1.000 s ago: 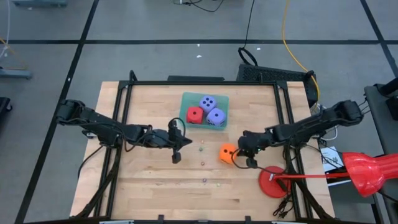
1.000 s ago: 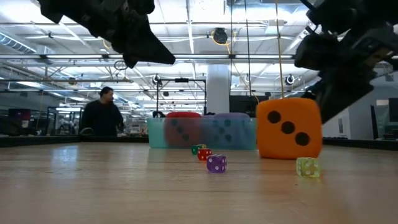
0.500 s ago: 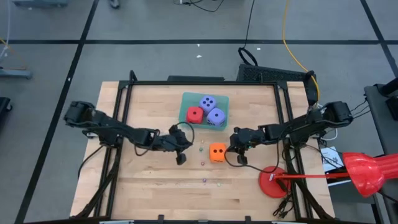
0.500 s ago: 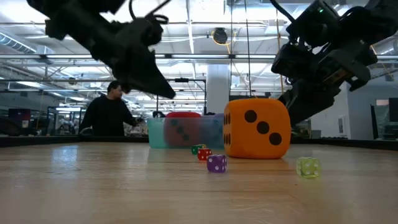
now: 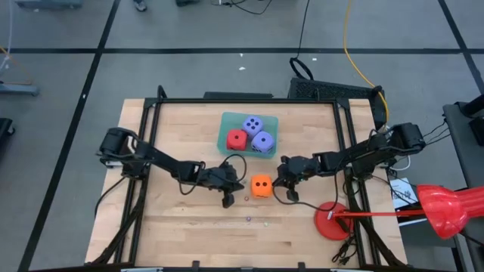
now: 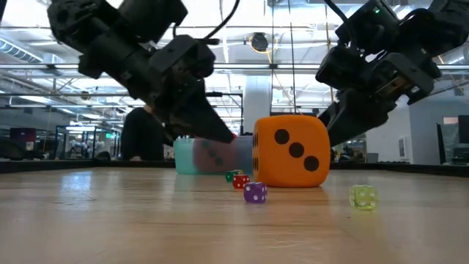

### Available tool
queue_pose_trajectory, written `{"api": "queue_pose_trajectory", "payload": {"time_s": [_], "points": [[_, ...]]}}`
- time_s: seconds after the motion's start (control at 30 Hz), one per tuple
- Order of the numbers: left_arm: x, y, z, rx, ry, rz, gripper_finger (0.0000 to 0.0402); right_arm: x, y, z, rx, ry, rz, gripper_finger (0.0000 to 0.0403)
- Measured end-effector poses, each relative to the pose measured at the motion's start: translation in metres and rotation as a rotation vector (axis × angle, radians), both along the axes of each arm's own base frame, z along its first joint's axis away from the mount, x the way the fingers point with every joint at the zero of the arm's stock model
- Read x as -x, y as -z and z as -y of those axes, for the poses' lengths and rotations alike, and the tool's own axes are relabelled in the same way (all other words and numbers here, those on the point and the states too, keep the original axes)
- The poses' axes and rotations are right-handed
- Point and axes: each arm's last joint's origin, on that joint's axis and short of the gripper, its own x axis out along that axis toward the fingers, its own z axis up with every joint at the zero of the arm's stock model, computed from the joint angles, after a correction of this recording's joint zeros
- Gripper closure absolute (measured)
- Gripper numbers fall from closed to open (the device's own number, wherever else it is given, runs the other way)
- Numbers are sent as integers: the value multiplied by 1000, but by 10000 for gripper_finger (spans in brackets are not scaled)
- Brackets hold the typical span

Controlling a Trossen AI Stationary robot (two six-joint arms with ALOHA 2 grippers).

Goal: Pick & Place Dice
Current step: Put the large orange dice into the blue bin

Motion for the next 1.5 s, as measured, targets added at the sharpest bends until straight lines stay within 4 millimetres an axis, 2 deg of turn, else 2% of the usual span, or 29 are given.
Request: {"api": "queue_pose_trajectory", "payload": {"time_s": [0.23,0.57,0.73,1.0,1.13,1.33,1.5], "points": [[-24,-7,-1,-22,22,-12,392,-1,-1,0,12,-10,18,403],[-49,-2,-9,-31,48,-66,391,0,-1,0,46,-36,30,403],[-53,-6,-8,-68,84,-57,394,-2,-3,0,87,-54,63,403],[-63,-25,-5,-94,126,-4,397,-18,-22,4,190,37,134,403],[-65,-28,-6,-120,106,-35,388,-21,-27,4,192,43,147,403],[-64,-27,-7,-164,82,-70,396,-22,-28,5,222,73,151,403],[-61,-36,-9,-203,46,-74,390,-23,-30,9,228,92,166,403]]}}
